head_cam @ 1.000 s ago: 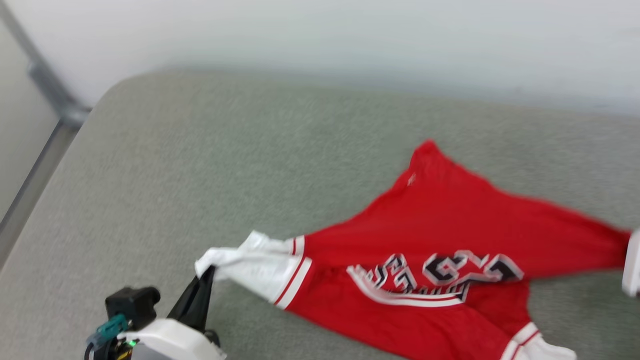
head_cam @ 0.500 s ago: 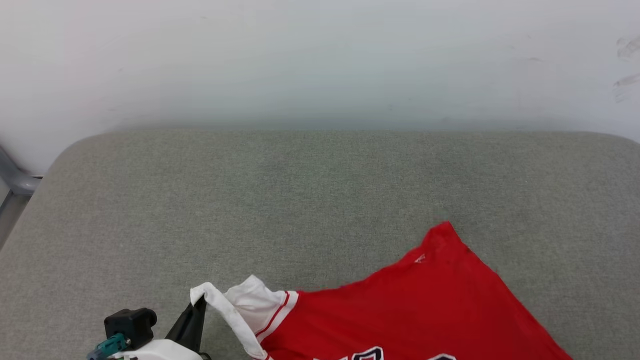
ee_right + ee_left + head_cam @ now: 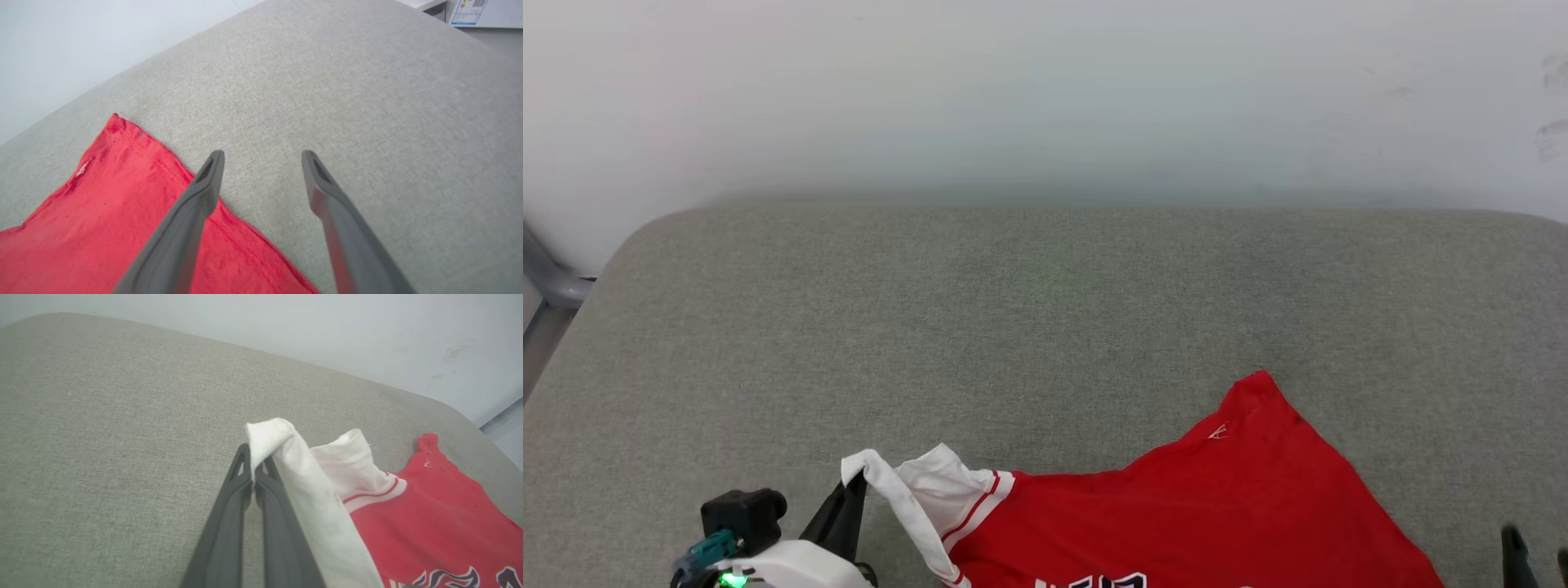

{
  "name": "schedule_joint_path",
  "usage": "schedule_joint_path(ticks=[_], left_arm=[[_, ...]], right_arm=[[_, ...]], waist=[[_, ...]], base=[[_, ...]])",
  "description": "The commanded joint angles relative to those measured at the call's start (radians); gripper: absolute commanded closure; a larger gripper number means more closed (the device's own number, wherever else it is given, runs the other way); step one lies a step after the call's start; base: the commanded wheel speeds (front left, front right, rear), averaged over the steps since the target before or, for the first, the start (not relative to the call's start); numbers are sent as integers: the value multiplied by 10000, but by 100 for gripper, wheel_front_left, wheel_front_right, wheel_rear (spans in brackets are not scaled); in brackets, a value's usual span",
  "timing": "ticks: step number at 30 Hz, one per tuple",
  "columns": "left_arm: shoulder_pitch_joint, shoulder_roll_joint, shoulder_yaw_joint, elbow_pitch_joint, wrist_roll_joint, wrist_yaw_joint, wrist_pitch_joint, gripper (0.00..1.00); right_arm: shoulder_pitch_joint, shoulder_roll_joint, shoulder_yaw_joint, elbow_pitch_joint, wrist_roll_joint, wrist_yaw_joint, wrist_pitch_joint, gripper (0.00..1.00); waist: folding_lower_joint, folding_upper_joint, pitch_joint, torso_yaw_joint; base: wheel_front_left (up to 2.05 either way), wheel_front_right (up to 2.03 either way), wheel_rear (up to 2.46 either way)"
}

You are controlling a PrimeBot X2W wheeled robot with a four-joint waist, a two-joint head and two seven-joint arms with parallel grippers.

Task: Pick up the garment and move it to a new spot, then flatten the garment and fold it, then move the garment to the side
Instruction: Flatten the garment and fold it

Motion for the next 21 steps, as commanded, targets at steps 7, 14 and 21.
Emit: schedule_joint_path(ticks=[7, 14, 21], left_arm=[[-552, -7, -74, -146, 150, -96, 0, 100], [-1184, -113, -195, -227, 284, -326, 17, 100], [-1798, -262, -322, -95, 408, -635, -110, 100]], right_arm=[[-2083, -375, 1527, 385, -504, -4, -340, 0], [-4122, -1299, 2880, 1208, -210, -4, 2239, 0], [-5873, -2165, 4277, 1842, -91, -4, 5152, 0]], waist=[[1, -1, 463, 187], [1, -1, 1265, 578], [1, -1, 2054, 993]], base=[[0, 0, 0], [0, 0, 0], [0, 0, 0]])
